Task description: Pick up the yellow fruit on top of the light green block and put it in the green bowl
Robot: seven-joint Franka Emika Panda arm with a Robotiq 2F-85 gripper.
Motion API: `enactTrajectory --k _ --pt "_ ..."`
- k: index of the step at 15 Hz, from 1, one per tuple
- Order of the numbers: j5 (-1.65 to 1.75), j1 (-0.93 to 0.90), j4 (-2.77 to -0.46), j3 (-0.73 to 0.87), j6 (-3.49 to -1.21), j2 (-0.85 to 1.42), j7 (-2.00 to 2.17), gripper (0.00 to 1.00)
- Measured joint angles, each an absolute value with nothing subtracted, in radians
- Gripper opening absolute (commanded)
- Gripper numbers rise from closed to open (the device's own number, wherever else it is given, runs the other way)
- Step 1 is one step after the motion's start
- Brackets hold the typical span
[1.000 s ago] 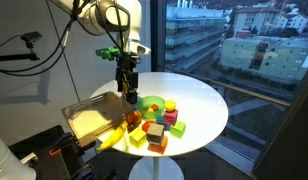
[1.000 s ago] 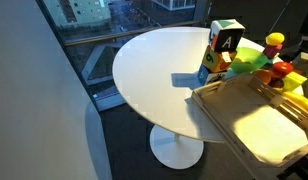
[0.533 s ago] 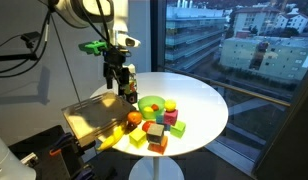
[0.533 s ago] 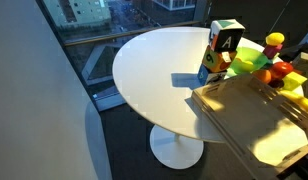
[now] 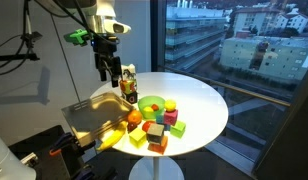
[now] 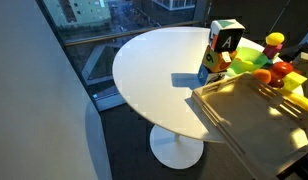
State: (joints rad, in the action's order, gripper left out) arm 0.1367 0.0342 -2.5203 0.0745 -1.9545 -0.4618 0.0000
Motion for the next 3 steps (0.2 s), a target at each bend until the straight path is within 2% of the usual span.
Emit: enactTrajectory --k 3 --pt "0.135 0.034 -2.528 0.074 -1.955 -0.484 0.0 1.0"
